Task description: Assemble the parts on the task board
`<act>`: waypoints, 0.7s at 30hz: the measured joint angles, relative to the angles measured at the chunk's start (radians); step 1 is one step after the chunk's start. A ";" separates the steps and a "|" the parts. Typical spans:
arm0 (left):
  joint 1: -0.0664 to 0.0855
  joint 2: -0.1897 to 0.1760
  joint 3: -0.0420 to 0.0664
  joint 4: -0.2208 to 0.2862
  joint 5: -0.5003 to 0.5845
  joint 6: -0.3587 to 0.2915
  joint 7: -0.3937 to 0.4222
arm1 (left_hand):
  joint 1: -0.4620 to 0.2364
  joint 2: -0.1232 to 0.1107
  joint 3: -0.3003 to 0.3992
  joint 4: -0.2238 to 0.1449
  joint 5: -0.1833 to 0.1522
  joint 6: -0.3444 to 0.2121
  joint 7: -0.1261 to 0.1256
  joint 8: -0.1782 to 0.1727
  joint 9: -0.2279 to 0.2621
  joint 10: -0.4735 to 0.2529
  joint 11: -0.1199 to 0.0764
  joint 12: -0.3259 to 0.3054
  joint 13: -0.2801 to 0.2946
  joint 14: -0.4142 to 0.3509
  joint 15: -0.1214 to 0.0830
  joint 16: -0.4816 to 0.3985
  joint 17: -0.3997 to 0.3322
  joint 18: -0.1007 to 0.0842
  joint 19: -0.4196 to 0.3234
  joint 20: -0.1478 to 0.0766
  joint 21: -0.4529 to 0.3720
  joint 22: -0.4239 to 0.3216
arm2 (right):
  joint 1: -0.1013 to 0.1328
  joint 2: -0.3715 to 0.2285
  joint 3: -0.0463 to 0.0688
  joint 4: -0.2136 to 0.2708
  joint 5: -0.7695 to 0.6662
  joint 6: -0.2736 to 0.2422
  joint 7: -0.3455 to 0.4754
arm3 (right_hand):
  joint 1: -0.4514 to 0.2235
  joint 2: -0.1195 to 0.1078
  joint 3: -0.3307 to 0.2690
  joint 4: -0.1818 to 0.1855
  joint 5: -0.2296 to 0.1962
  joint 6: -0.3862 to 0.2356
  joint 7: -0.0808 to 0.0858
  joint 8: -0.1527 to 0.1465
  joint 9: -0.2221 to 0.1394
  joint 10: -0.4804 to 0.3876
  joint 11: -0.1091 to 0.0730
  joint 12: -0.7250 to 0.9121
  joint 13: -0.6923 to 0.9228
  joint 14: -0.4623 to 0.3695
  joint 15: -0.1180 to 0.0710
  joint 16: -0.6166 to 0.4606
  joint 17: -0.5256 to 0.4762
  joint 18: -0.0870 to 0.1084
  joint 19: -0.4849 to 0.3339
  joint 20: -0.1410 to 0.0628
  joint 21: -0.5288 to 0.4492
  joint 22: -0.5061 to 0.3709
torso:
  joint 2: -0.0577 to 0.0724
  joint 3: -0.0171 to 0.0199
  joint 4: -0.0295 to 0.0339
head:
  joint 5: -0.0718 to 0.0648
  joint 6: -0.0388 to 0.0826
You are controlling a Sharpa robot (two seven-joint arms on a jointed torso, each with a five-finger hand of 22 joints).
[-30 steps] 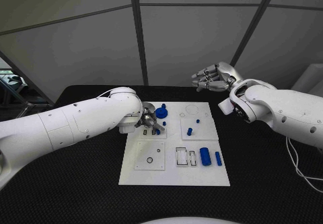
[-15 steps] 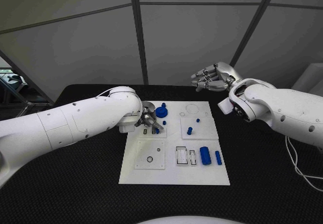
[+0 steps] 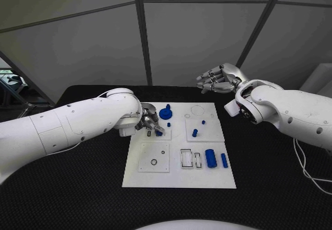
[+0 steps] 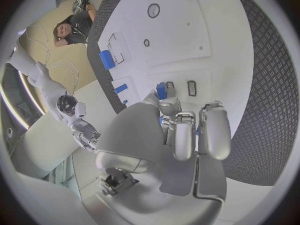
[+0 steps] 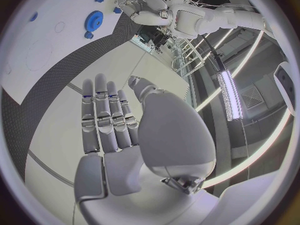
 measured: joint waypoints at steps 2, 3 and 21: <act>0.000 -0.008 0.000 0.006 0.010 -0.009 0.000 | -0.055 -0.055 0.133 -0.018 -0.003 0.000 0.000 0.018 0.039 0.002 0.002 0.000 -0.001 0.000 0.000 0.000 0.000 0.000 0.000 0.000 0.000 0.005 | 0.000 0.001 0.000 -0.002 0.000 0.001 0.000 | 0.000 0.000 0.000 0.000 0.006 0.000 0.000 0.000 0.000 0.000 0.000 0.000 0.000 0.000 0.000 0.000 0.000 0.000 0.000 0.000 0.000 0.000 | 0.000 0.0002 0.0002 | 0.003 -0.002; 0.000 -0.011 0.000 0.009 0.014 -0.015 0.000 | -0.068 -0.068 0.159 -0.021 -0.003 0.000 0.000 0.022 0.055 0.002 0.002 0.000 -0.001 0.000 0.000 0.000 0.000 0.000 0.000 0.000 0.000 0.006 | 0.000 0.001 0.000 -0.002 0.000 0.001 0.000 | 0.000 0.000 0.000 0.000 0.006 0.000 0.000 0.000 0.000 0.000 0.000 0.000 0.000 0.000 0.000 0.000 0.000 0.000 0.000 0.000 0.000 0.000 | 0.000 0.0003 0.0002 | 0.004 -0.002; -0.009 -0.079 0.000 0.103 0.054 -0.171 0.001 | -0.119 -0.102 0.241 -0.051 -0.007 0.000 0.000 0.033 0.092 0.009 0.002 0.000 -0.008 0.000 0.000 0.000 0.000 0.000 0.000 0.000 0.000 0.014 | 0.000 0.002 -0.002 -0.013 -0.002 0.006 0.000 | 0.000 0.000 0.000 0.000 0.010 0.000 0.000 0.000 0.000 0.000 0.000 0.000 -0.002 0.000 0.000 -0.004 -0.001 0.000 0.000 0.000 -0.004 -0.002 | -0.001 0.0005 0.0017 | 0.010 -0.008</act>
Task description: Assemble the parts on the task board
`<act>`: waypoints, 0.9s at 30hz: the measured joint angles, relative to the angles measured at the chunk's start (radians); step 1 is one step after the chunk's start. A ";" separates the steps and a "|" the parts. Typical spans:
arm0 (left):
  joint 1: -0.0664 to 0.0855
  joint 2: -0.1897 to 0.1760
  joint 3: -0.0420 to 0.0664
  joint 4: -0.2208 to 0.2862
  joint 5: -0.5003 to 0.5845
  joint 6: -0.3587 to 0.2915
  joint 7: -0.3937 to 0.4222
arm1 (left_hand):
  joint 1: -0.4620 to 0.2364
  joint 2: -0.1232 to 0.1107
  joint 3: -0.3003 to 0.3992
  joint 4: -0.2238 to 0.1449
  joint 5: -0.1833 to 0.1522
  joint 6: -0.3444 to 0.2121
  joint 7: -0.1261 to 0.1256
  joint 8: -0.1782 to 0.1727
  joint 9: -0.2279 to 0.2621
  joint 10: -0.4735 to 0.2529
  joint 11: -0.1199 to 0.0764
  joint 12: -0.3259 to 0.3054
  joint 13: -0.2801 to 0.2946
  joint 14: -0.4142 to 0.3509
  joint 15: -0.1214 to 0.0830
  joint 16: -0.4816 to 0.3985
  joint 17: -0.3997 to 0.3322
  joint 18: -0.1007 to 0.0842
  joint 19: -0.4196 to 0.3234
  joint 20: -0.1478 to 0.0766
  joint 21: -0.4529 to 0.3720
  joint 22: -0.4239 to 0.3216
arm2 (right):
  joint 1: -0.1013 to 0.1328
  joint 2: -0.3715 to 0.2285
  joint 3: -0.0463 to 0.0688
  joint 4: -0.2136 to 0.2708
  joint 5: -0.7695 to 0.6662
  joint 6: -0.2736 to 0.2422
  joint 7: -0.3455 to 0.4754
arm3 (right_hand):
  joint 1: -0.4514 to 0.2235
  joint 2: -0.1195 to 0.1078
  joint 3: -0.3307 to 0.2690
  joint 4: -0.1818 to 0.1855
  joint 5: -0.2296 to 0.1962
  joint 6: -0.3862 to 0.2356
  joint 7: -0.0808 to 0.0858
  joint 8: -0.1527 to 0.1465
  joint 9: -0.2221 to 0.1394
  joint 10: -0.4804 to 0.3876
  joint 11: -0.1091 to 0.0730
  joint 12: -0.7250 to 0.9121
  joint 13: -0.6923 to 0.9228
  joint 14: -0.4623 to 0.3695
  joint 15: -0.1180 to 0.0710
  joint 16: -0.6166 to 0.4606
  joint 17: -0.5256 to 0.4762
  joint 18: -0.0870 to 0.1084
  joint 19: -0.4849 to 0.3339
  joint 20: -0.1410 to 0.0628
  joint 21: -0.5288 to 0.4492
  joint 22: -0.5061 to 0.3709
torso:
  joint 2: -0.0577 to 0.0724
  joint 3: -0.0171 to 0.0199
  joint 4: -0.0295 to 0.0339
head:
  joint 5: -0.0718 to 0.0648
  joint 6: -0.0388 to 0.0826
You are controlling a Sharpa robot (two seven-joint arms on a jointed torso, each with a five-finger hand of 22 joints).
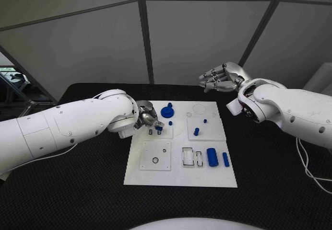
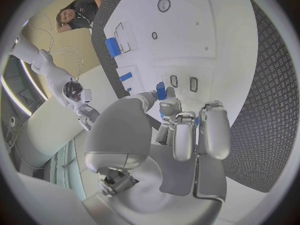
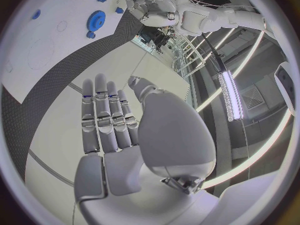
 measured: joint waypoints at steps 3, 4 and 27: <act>-0.005 -0.005 0.000 0.010 -0.006 -0.022 0.000 | -0.005 -0.005 0.012 -0.002 0.000 0.000 0.000 0.004 0.010 0.000 0.000 0.000 0.000 0.000 0.000 0.000 0.000 0.000 0.000 0.000 0.000 0.002 | 0.000 -0.001 0.000 0.000 -0.001 0.000 0.000 | 0.000 0.000 0.000 0.000 0.000 0.000 0.000 0.000 0.000 0.000 0.000 0.000 0.000 0.000 0.000 0.000 0.000 0.000 0.000 0.000 0.000 0.000 | 0.000 0.0001 0.0007 | 0.001 -0.002; -0.008 -0.007 0.000 0.013 -0.010 -0.032 0.000 | -0.005 -0.005 0.013 -0.002 0.000 -0.002 -0.002 0.007 0.010 0.000 0.000 0.000 -0.001 0.000 0.000 0.000 0.000 0.000 0.000 0.000 0.000 0.002 | 0.000 -0.002 0.000 0.000 -0.002 0.001 0.000 | 0.000 0.000 0.000 0.000 0.000 0.000 0.000 0.000 0.000 0.000 0.000 0.000 0.000 0.000 0.000 0.000 0.000 0.000 0.000 0.000 0.000 0.000 | -0.001 0.0004 0.0009 | 0.001 -0.002; -0.054 -0.012 -0.001 0.041 -0.177 -0.137 0.000 | -0.036 -0.020 0.058 -0.022 -0.004 -0.005 -0.002 0.016 0.025 0.007 -0.007 0.000 0.001 0.000 0.000 0.000 0.000 0.000 0.000 0.000 0.000 0.010 | 0.000 -0.005 -0.001 -0.001 -0.019 0.004 0.000 | 0.000 0.000 0.000 0.000 0.005 0.000 0.000 0.000 0.000 -0.004 0.004 0.000 -0.001 0.000 0.000 0.000 -0.001 0.000 0.004 0.003 0.000 -0.001 | 0.001 0.0004 -0.0005 | 0.008 -0.004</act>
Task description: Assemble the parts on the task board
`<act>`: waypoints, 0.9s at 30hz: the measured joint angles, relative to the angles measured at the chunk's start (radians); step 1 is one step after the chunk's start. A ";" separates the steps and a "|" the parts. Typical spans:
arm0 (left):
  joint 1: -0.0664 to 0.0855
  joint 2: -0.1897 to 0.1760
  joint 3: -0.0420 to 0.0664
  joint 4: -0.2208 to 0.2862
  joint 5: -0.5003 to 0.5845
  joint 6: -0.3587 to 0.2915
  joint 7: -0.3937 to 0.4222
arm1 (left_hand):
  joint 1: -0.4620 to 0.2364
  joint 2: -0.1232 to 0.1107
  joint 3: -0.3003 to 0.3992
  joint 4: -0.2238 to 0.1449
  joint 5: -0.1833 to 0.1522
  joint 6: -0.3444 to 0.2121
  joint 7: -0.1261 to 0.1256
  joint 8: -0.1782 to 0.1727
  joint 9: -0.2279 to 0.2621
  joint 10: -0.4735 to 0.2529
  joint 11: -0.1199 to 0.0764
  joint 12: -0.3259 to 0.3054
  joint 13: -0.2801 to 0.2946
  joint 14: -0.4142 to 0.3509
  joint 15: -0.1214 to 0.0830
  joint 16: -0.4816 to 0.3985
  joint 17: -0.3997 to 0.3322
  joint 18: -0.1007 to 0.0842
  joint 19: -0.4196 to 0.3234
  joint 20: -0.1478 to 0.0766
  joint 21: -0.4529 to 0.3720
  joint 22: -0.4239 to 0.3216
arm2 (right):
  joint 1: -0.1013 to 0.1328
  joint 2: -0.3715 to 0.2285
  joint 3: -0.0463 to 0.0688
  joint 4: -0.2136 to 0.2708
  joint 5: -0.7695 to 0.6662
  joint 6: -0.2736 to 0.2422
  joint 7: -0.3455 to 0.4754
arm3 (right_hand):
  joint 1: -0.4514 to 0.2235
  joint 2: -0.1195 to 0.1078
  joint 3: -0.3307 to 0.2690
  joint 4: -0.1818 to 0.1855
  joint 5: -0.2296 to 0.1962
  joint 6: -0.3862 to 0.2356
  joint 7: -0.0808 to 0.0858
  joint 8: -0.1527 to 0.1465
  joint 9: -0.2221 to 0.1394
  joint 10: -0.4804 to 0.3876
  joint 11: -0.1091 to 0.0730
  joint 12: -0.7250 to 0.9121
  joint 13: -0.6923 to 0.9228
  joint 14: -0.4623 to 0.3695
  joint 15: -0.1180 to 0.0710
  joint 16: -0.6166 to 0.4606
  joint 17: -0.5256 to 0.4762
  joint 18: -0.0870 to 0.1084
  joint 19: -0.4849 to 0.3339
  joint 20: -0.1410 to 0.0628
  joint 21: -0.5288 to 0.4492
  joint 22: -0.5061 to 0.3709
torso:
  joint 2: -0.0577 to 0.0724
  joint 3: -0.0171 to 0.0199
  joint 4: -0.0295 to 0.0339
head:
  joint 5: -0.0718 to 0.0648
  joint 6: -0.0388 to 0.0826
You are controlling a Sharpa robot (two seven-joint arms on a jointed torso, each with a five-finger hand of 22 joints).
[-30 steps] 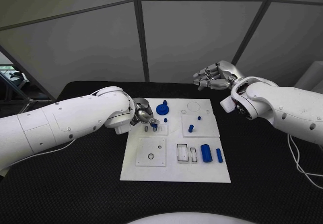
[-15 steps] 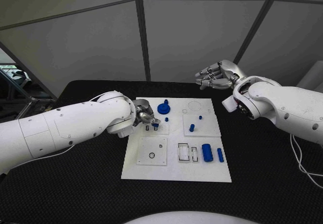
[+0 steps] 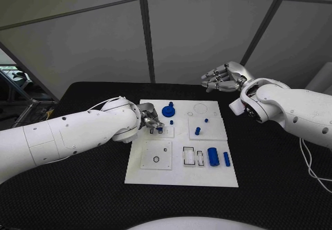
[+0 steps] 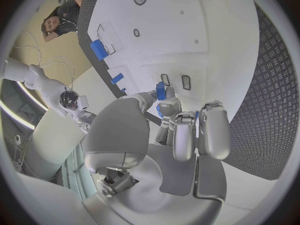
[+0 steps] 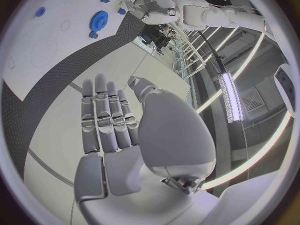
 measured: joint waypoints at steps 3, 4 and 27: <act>0.000 -0.001 0.000 0.001 -0.010 0.001 0.000 | 0.000 0.000 0.000 0.000 0.000 0.000 0.000 0.000 0.000 0.000 0.000 0.000 0.000 0.000 0.000 0.000 0.000 0.000 0.000 0.000 0.000 0.001 | 0.000 0.000 0.000 0.000 -0.001 0.001 0.000 | 0.000 0.000 0.000 0.000 0.000 0.000 0.000 0.000 0.000 0.000 0.000 0.000 0.000 0.000 0.000 0.000 0.000 0.000 0.000 0.000 0.000 0.000 | 0.000 0.0002 -0.0001 | 0.000 0.000; -0.001 -0.001 0.000 0.001 -0.013 0.002 0.000 | 0.000 0.000 0.000 0.000 -0.001 0.000 0.000 0.000 0.001 0.000 0.000 0.000 0.000 0.000 0.000 0.000 0.000 0.000 0.000 0.000 0.000 0.002 | 0.000 0.001 0.000 0.000 -0.002 0.001 0.000 | 0.000 0.000 0.000 0.000 0.000 0.000 0.000 0.000 0.000 0.000 0.000 0.000 0.000 0.000 0.000 0.000 0.000 0.000 0.000 0.000 0.000 0.000 | 0.000 0.0002 -0.0002 | 0.000 0.000; -0.002 0.012 0.000 -0.011 -0.043 0.062 -0.001 | -0.023 -0.006 0.026 -0.021 0.001 0.000 0.000 0.011 0.011 0.011 0.003 0.016 0.015 0.000 0.000 0.000 0.000 0.000 0.000 0.000 0.000 0.006 | 0.000 0.002 0.000 0.003 -0.007 0.006 -0.004 | 0.000 0.000 0.000 0.000 0.000 0.000 0.000 0.000 0.000 0.000 0.000 0.000 -0.001 0.000 0.000 0.000 0.000 0.000 0.000 0.000 -0.004 -0.001 | 0.001 0.0003 -0.0009 | -0.005 -0.002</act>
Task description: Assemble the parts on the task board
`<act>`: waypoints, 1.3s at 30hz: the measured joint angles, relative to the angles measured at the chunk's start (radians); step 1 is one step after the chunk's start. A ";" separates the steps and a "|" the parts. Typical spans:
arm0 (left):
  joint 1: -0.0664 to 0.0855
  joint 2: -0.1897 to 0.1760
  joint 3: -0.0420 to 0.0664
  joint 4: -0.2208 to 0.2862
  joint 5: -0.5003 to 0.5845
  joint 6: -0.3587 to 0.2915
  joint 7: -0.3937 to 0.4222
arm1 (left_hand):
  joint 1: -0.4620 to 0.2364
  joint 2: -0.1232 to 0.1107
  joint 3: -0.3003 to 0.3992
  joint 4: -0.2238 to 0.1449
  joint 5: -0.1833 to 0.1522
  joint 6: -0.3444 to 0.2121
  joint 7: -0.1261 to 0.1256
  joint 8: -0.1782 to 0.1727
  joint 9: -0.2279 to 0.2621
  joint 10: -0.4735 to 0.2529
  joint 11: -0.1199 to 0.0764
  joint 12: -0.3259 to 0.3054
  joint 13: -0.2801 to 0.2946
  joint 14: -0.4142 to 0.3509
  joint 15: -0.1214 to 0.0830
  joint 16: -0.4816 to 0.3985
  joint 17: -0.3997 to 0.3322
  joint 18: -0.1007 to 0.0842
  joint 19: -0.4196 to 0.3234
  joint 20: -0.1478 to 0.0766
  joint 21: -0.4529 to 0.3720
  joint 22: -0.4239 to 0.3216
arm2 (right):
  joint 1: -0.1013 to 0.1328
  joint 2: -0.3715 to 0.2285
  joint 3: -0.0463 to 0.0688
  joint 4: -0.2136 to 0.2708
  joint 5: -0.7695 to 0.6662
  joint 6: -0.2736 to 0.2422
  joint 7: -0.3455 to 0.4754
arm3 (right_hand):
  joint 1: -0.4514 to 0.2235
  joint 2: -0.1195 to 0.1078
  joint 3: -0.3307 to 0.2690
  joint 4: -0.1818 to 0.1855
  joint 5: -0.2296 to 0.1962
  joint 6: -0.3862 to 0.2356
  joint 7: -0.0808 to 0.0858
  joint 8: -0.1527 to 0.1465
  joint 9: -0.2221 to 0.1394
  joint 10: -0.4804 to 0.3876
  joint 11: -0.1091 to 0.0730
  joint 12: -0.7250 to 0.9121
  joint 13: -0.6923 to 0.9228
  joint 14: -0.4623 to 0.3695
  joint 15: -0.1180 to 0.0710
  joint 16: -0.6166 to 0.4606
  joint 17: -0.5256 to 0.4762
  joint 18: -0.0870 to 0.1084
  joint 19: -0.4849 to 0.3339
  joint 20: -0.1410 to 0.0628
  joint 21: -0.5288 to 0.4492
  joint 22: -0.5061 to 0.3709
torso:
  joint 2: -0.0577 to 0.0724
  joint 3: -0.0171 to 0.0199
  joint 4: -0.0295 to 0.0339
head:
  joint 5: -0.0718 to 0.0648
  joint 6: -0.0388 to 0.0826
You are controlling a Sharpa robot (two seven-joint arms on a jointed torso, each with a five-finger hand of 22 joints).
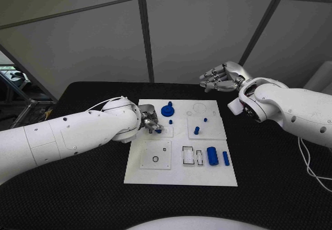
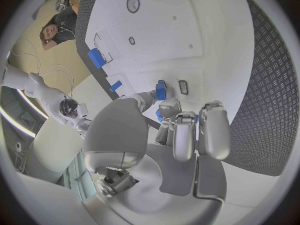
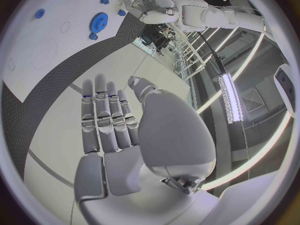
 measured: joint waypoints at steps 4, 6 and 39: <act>0.000 0.001 0.000 0.000 -0.009 0.009 0.000 | -0.003 -0.003 0.000 0.000 0.004 0.000 0.000 0.000 0.000 0.000 0.000 0.005 0.003 0.000 0.000 0.000 0.000 0.000 0.000 0.000 0.000 0.001 | 0.000 0.000 0.000 0.000 0.000 0.001 -0.001 | -0.002 0.002 0.000 0.000 0.000 0.000 0.000 0.000 0.000 0.000 0.000 0.000 0.000 0.000 0.000 0.000 -0.001 0.000 0.000 0.000 0.000 -0.001 | -0.001 0.0000 0.0001 | 0.000 -0.001; 0.000 0.001 0.000 0.000 -0.013 0.013 0.000 | -0.003 -0.003 0.000 0.000 0.004 0.000 0.000 0.000 0.000 0.000 0.000 0.005 0.003 0.000 0.000 0.000 0.000 0.000 0.000 0.000 0.000 0.001 | 0.000 -0.001 0.000 0.001 0.000 0.002 -0.001 | -0.004 0.004 0.000 0.000 0.000 0.000 0.000 0.000 0.000 0.000 0.000 0.000 0.000 0.000 0.000 0.000 -0.001 0.000 0.000 0.000 0.000 -0.001 | -0.001 0.0000 0.0004 | 0.000 -0.002; 0.001 0.014 0.002 -0.016 -0.031 0.035 0.000 | -0.137 -0.045 0.021 -0.080 0.012 0.035 -0.024 0.021 0.010 0.020 -0.012 0.043 0.031 0.000 -0.007 0.000 0.000 0.000 0.000 -0.007 0.004 0.003 | 0.000 -0.003 0.000 0.001 0.006 0.011 -0.005 | -0.011 0.011 0.000 0.006 0.047 -0.007 0.000 0.000 0.001 -0.007 0.000 0.000 -0.005 0.000 0.000 -0.005 -0.004 0.000 0.000 0.000 -0.012 -0.006 | 0.000 -0.0004 0.0009 | 0.001 -0.007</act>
